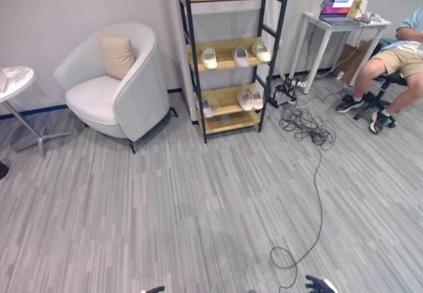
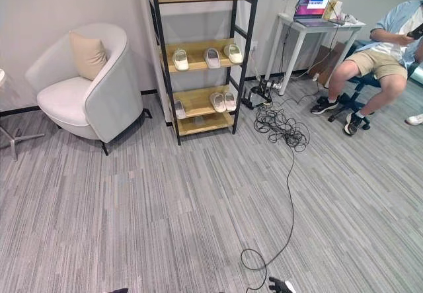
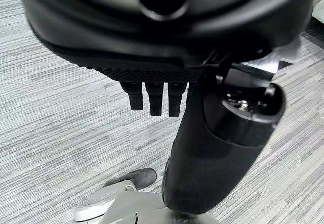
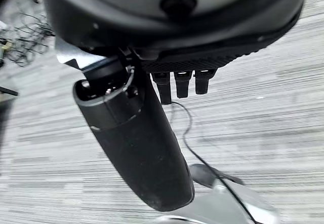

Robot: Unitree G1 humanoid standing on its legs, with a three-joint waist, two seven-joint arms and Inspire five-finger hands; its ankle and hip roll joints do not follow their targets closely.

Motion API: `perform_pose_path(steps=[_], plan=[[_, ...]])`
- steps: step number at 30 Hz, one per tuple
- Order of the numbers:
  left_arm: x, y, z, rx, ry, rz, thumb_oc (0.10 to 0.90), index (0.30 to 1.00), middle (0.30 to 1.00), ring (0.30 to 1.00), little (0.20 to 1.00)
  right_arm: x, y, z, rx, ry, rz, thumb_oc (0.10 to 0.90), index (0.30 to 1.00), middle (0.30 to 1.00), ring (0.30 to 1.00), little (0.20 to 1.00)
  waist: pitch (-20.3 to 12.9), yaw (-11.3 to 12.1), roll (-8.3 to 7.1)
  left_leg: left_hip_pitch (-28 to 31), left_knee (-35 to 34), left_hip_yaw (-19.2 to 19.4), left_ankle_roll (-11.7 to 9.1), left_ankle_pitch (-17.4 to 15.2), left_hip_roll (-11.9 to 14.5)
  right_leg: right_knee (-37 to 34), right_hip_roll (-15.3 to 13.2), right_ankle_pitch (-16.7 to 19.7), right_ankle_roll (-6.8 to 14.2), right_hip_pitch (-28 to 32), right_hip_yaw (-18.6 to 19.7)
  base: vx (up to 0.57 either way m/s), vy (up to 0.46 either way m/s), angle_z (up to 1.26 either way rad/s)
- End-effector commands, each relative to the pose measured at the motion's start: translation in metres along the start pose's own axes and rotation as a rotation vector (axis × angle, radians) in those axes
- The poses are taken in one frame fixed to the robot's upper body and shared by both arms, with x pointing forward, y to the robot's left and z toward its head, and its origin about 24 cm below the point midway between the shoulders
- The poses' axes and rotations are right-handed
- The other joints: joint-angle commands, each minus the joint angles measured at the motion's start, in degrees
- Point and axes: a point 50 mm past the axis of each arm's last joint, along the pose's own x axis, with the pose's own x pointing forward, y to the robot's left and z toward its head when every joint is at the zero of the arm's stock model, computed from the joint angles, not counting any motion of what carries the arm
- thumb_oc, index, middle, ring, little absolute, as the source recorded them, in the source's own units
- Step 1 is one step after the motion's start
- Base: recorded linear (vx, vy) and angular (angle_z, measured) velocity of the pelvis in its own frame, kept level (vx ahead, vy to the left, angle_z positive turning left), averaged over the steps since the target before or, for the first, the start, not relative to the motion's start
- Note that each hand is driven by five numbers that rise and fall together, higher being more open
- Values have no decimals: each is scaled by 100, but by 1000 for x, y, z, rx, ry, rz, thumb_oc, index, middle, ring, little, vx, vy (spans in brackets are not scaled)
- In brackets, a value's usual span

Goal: Arrange the slippers neatly on the shoe rack.

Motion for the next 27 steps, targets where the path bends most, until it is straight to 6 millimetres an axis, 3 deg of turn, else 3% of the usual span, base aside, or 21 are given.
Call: perform_pose_path(steps=[1, 7, 16, 20, 23, 24, 27], plan=[[6, 5, 34, 28, -94, 21, 800, 900, 900, 900, 900, 6, -21, 26, -18, -71, -62, 800, 900, 900, 900, 900, 99, 102, -42, 173, -16, 42, -317, -780, 380, 86, -294, -643, 341, 135, -237, 32, -24, -1], [7, 5, 45, 27, -126, 23, 800, 900, 900, 900, 900, 7, -21, 23, -8, -49, -60, 800, 900, 900, 900, 900, 135, 88, -33, 175, -16, -25, -305, -769, 415, 199, -215, -733, 265, 75, -194, 15, -32, 3], [8, 1, 67, 53, -194, 13, 800, 900, 900, 900, 900, 8, -26, 34, 1, -76, -78, 800, 900, 900, 900, 900, 245, 38, 12, 65, 78, -50, -364, -655, 586, 547, -64, -940, 98, -181, -131, -1, -70, 5], [8, -2, 77, 54, -226, -3, 800, 900, 900, 900, 900, 8, -25, 36, 17, -87, -75, 800, 900, 900, 900, 900, 319, -14, -33, -173, 541, -49, -420, -724, 702, 645, 28, -1043, -8, -256, -128, 7, -110, 8], [7, -8, 90, 60, -261, -25, 800, 900, 900, 900, 900, 8, -28, 39, 45, -98, -88, 800, 900, 900, 900, 900, 528, -37, -180, -765, 1683, 114, -474, -808, 744, 778, -18, -1142, -124, -269, -170, -21, -107, 13], [7, -8, 90, 60, -262, -25, 800, 900, 900, 900, 900, 8, -28, 39, 45, -98, -88, 800, 900, 900, 900, 900, 522, -43, -177, -795, 1720, 105, -475, -823, 749, 781, -14, -1142, -125, -280, -176, 26, -89, 27], [7, -12, 95, 60, -280, -35, 800, 900, 900, 900, 900, 8, -28, 40, 51, -98, -91, 800, 900, 900, 900, 900, 591, 9, -237, -1302, 2061, 277, -345, -764, 726, 749, -49, -1233, -162, -146, -238, 130, -25, 15]])
